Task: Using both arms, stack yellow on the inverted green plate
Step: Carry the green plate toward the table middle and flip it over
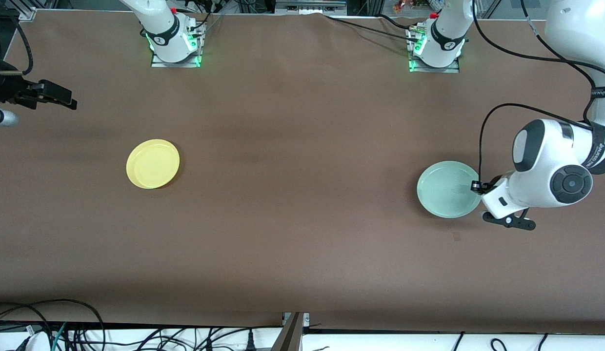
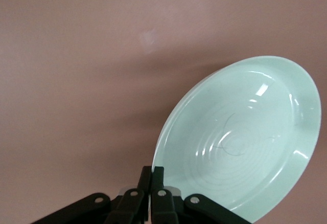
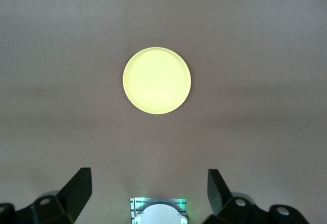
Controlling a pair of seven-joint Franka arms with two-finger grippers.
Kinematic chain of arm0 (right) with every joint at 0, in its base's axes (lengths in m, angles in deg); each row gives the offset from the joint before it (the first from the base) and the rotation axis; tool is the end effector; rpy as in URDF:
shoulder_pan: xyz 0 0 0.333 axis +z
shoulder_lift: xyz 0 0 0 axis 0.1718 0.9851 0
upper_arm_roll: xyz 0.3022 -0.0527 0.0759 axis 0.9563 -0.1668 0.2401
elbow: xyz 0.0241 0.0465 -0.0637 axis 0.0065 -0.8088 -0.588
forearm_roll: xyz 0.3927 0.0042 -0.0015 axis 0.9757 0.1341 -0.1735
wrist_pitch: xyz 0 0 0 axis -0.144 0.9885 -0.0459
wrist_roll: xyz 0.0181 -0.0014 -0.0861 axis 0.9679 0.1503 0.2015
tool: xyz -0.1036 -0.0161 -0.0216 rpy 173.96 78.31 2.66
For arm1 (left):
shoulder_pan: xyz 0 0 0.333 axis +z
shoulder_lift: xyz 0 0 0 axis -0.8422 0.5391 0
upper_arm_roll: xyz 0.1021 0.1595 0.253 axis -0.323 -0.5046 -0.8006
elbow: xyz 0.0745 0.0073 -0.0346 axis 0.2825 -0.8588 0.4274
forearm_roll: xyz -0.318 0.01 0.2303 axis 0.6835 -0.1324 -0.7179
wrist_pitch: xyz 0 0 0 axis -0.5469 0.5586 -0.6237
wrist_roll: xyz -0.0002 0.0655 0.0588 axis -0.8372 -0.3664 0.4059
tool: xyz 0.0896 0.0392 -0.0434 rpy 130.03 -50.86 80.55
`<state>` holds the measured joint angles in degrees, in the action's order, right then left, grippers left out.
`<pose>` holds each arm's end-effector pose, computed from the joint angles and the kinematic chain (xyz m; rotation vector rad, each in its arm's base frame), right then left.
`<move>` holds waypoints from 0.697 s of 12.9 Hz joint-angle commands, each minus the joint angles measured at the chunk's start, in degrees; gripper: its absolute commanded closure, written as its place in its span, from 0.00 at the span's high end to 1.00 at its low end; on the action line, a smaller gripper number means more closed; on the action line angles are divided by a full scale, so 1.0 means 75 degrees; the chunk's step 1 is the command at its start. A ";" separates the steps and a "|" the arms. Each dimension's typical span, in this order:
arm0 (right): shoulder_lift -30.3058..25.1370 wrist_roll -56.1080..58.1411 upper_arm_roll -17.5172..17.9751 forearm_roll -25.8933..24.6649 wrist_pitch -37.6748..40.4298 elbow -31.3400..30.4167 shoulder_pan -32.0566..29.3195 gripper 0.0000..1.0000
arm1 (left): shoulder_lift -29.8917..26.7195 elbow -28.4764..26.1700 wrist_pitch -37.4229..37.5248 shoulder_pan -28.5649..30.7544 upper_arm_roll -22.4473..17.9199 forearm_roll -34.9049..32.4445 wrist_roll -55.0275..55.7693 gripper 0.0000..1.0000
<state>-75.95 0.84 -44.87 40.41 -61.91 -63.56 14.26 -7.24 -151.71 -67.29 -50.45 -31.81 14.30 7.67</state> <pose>0.5392 -0.0281 0.5880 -3.1034 0.0247 0.2650 0.6691 -0.0393 0.3550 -3.0287 0.3443 0.3316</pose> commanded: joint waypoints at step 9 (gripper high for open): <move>-0.0185 0.0000 -0.0054 -0.0096 0.0323 -0.0076 -0.0055 1.00 | 0.0335 0.1398 0.0263 -0.2889 -0.0115 -0.1537 0.1266 0.00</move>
<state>-75.96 0.84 -45.46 40.37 -60.19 -63.55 14.18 -6.04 -144.86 -66.30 -67.89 -31.82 8.94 15.42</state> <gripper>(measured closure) 0.000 0.969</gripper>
